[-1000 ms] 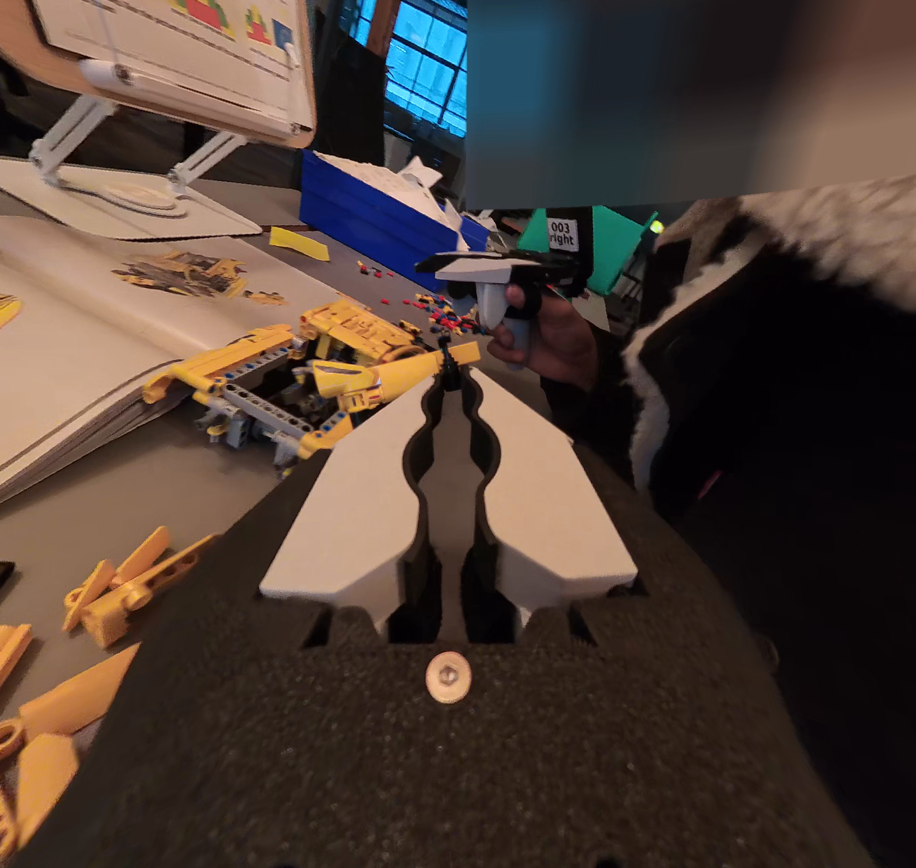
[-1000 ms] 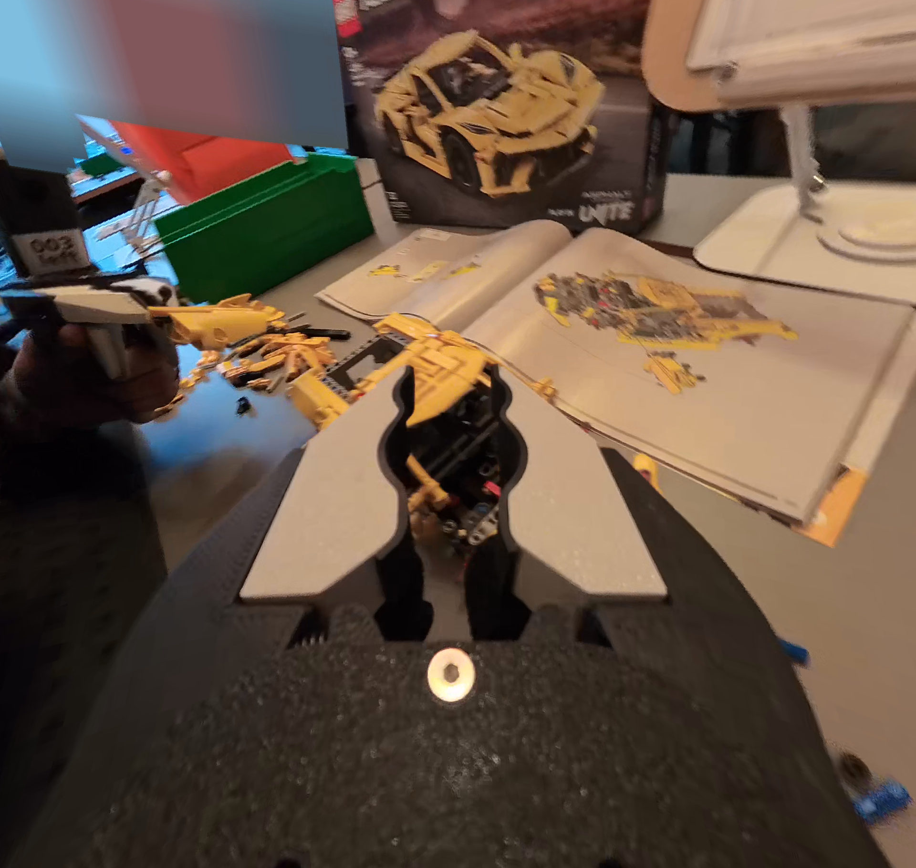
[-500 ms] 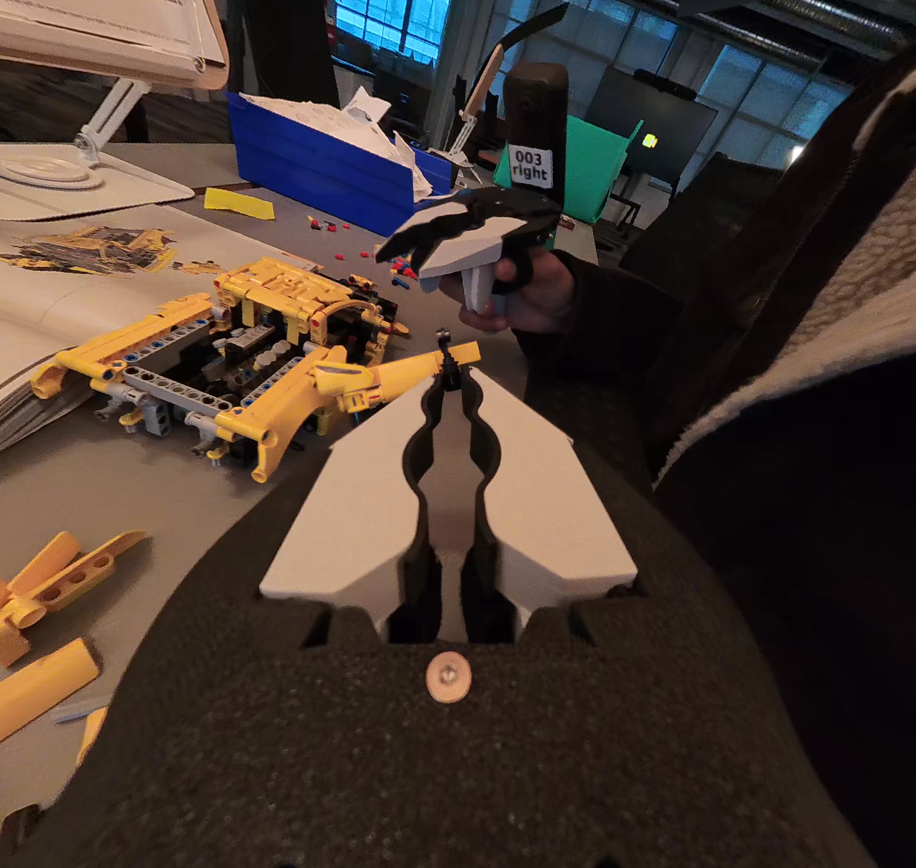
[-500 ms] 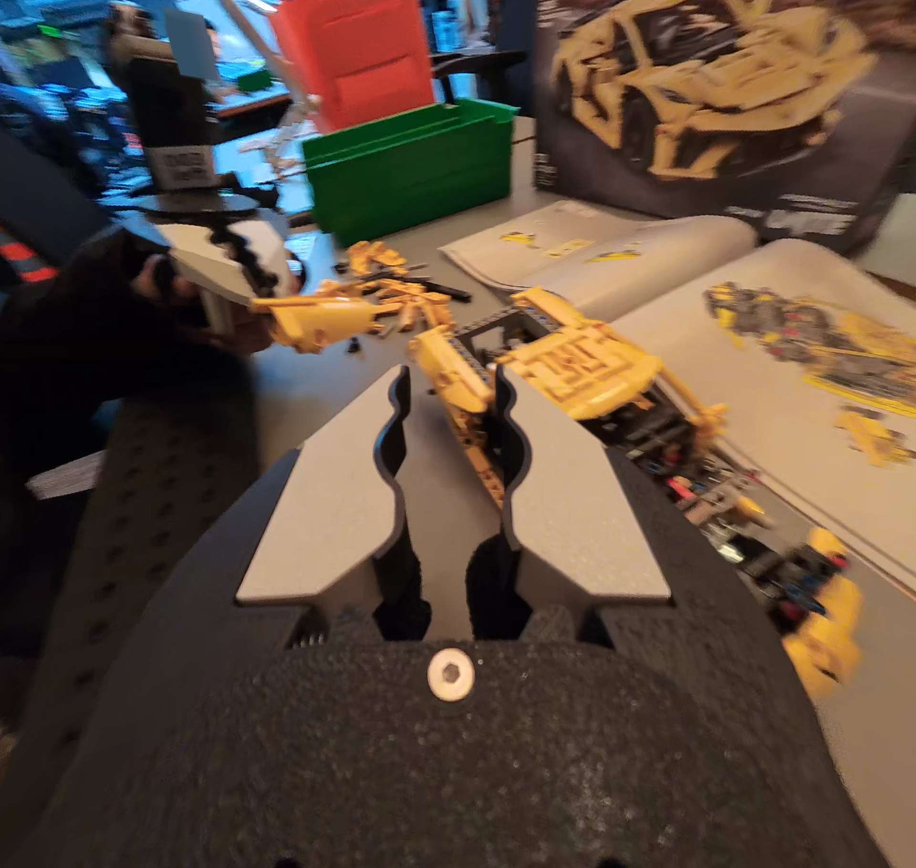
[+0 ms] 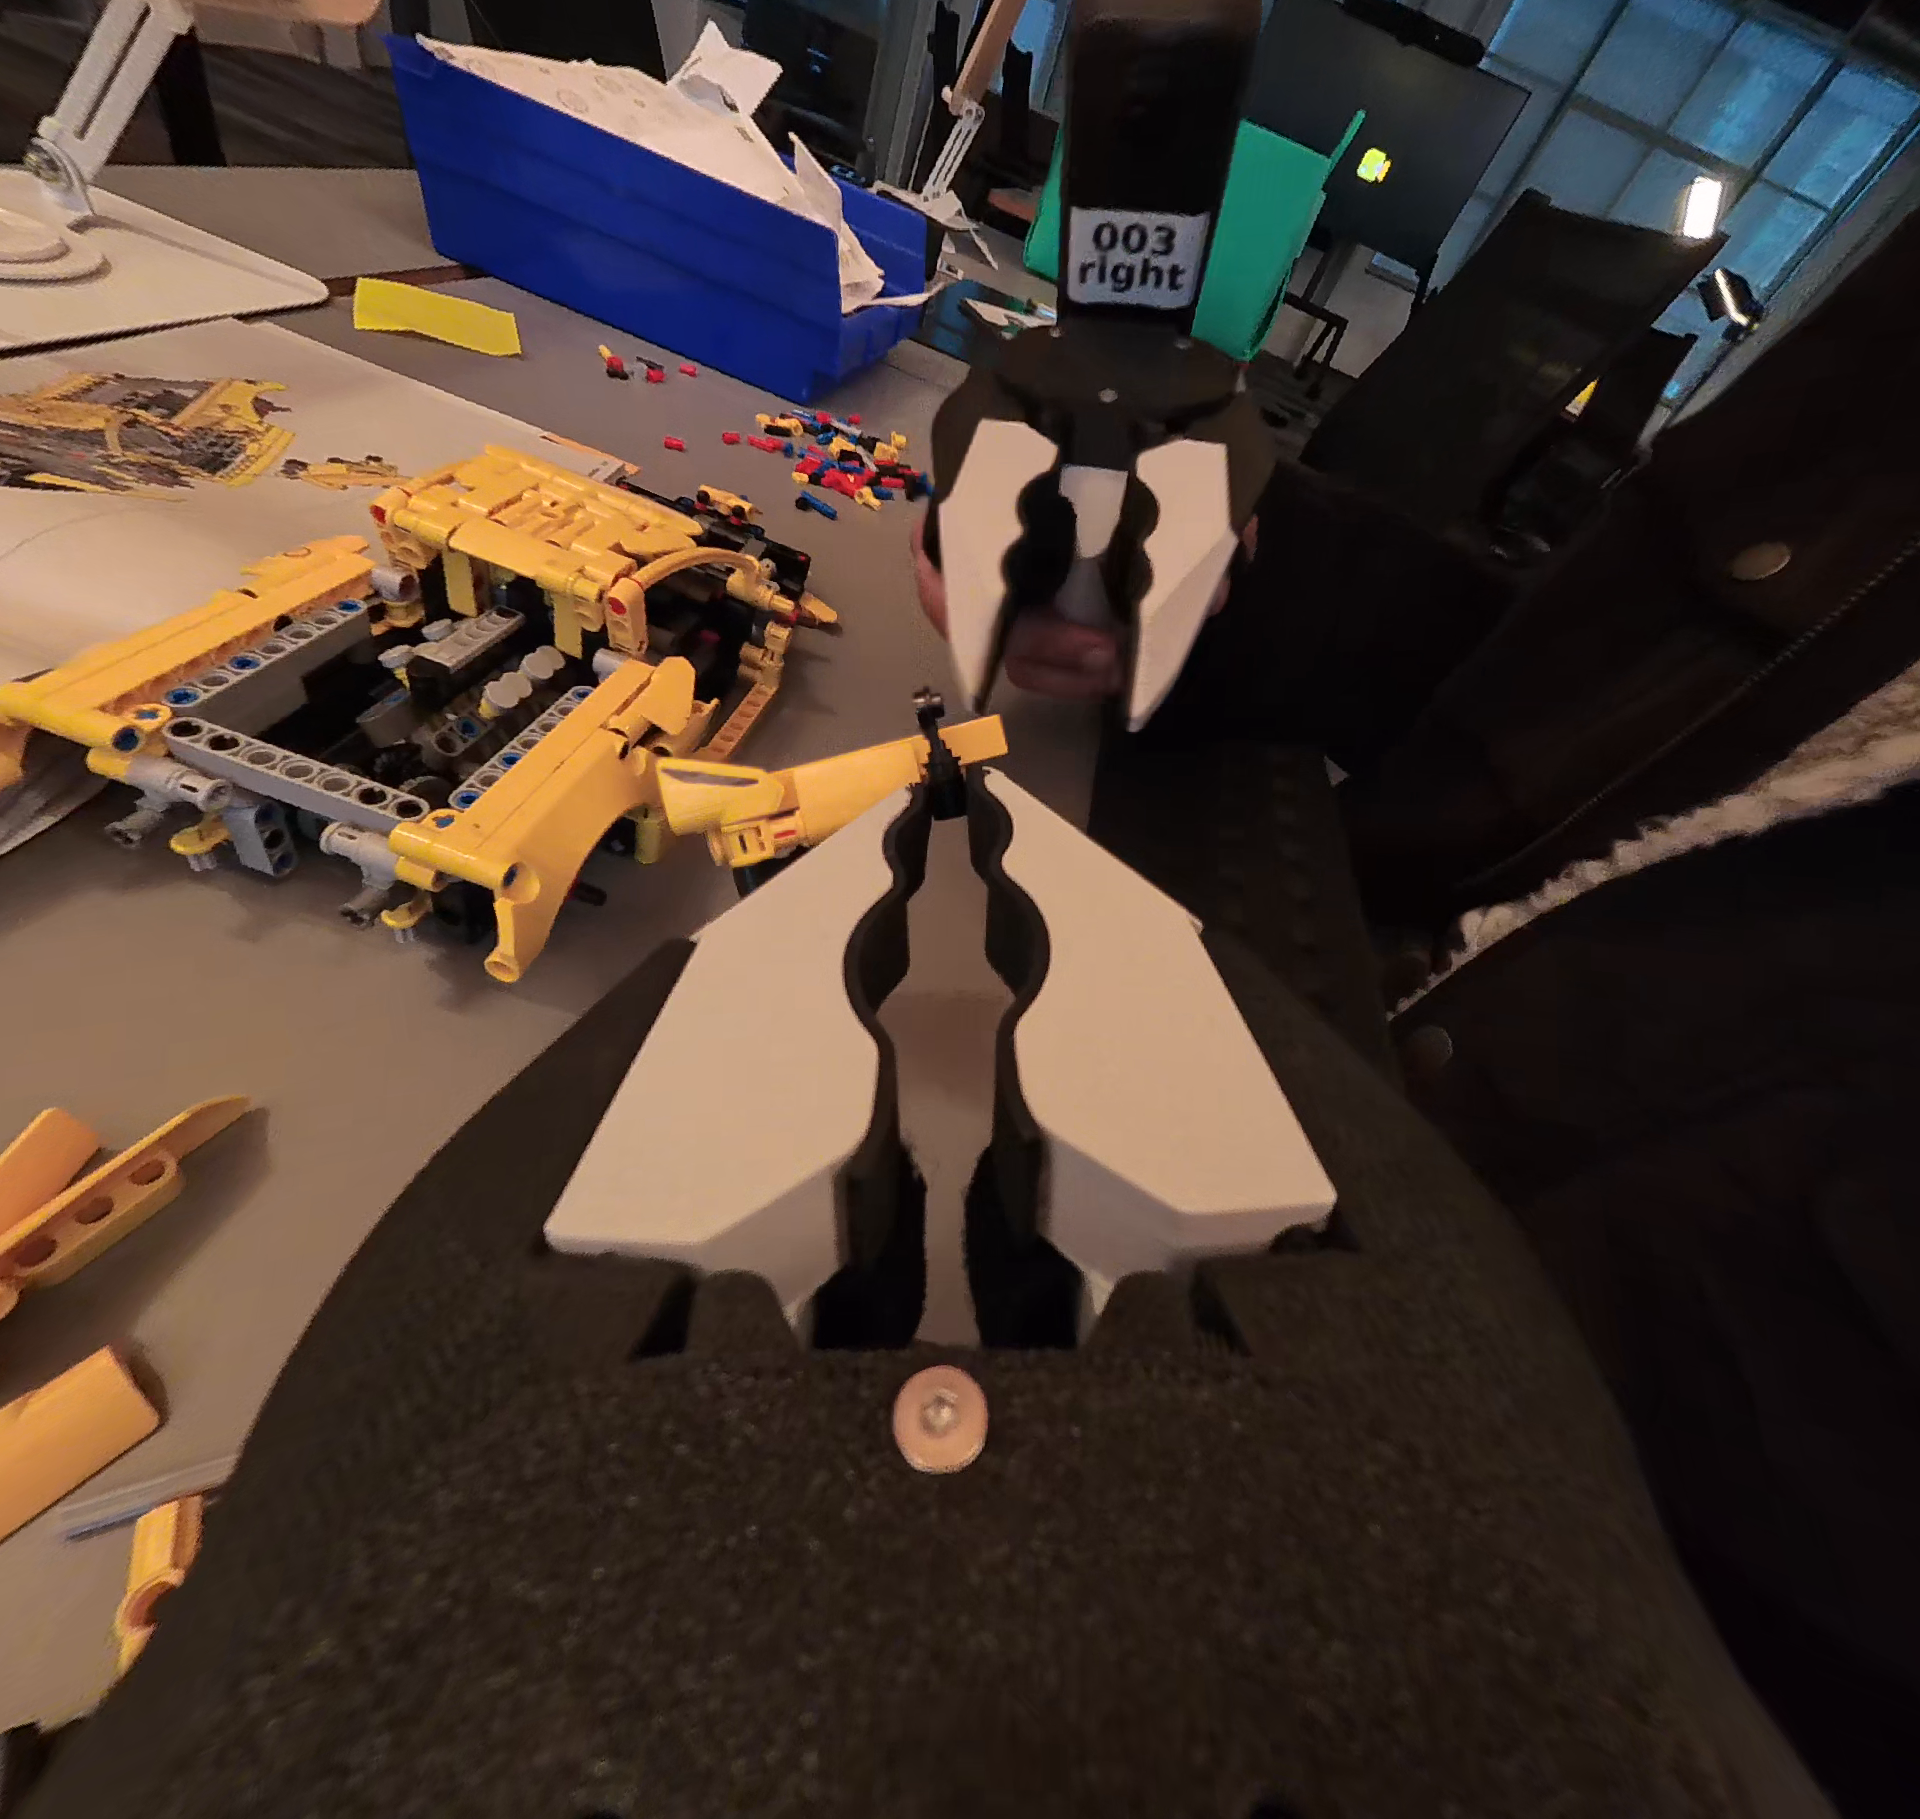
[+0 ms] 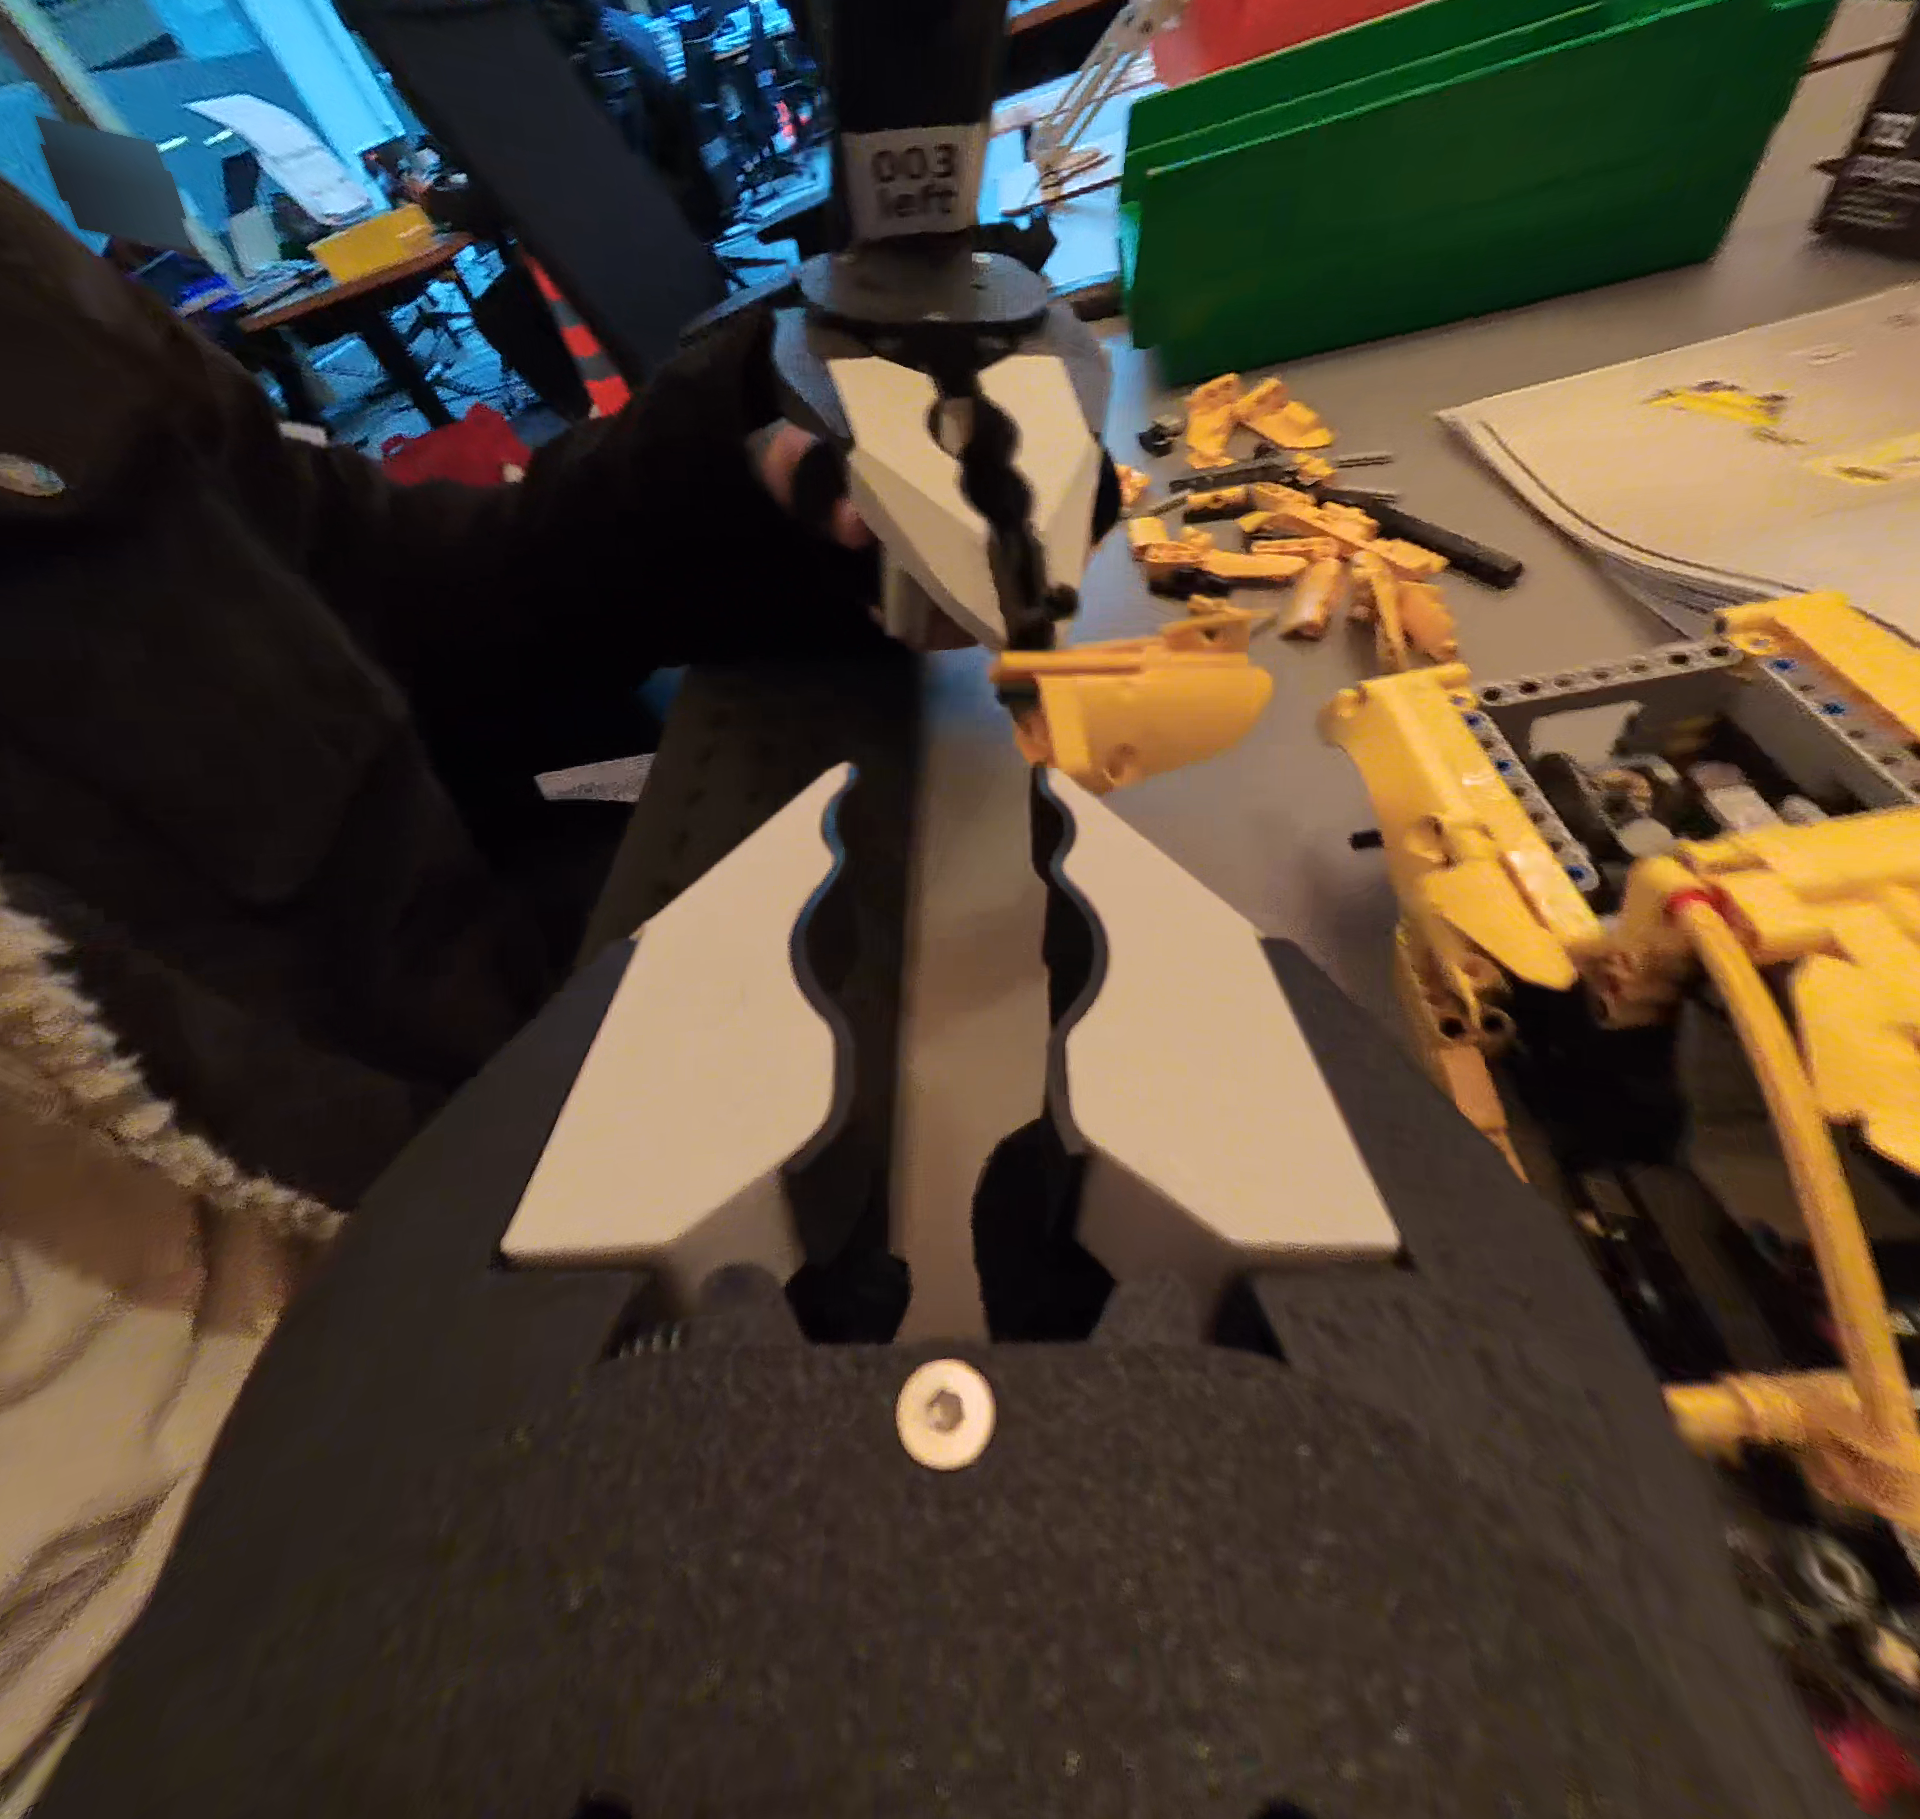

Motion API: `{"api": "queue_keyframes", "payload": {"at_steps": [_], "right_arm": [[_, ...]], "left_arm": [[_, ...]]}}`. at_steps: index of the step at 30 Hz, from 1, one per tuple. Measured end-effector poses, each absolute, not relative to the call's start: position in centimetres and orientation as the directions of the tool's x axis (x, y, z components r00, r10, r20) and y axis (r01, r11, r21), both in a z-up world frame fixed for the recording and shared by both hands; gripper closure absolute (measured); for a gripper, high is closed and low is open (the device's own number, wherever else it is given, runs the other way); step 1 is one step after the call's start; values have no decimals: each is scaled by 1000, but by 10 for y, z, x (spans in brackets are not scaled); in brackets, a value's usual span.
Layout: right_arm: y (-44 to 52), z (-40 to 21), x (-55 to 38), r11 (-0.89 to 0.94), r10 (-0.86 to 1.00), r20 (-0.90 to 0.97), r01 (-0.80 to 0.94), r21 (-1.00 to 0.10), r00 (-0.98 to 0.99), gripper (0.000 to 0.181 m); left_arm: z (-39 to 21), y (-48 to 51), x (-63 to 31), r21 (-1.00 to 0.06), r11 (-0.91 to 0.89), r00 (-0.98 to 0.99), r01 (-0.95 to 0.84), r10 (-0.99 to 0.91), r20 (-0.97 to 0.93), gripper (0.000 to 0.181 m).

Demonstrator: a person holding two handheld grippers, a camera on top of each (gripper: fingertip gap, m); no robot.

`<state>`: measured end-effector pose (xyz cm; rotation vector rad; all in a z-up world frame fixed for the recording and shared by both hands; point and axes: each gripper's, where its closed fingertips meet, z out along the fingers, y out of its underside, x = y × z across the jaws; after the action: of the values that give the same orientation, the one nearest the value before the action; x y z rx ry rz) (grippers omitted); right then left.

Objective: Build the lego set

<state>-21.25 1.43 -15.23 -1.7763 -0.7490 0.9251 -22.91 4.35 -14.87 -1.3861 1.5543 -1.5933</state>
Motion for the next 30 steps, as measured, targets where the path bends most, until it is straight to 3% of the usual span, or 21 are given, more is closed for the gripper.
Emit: {"api": "queue_keyframes", "payload": {"at_steps": [4, 14, 17, 20, 24, 27, 30], "right_arm": [[21, -149, -219, -300, 815, -180, 134, -945, 551, 158], [7, -154, -233, -382, 853, -290, 143, -913, 434, 163], [12, -154, -234, -363, 845, -255, 154, -919, 470, 177], [19, -143, -230, -415, 806, -350, 34, -909, 477, 178], [31, -124, -221, -550, 707, -602, -245, -798, 372, 179], [32, -113, -218, -573, 687, -669, -354, -739, 284, 179], [30, -102, -219, -589, 686, -703, -425, -687, 186, 179]], "left_arm": [[-153, 33, -229, -930, -183, -386, -318, -871, 303, 175], [-158, 3, -233, -944, -39, -504, -328, -837, 210, 175], [-156, 2, -233, -944, -48, -512, -326, -831, 219, 175], [-145, 10, -229, -952, -105, -490, -286, -838, 240, 174], [-107, 45, -230, -933, -338, -420, -121, -835, 356, 175], [-82, 73, -243, -881, -472, -412, 25, -808, 421, 175], [-84, 72, -242, -874, -487, -418, 11, -796, 438, 174]]}}
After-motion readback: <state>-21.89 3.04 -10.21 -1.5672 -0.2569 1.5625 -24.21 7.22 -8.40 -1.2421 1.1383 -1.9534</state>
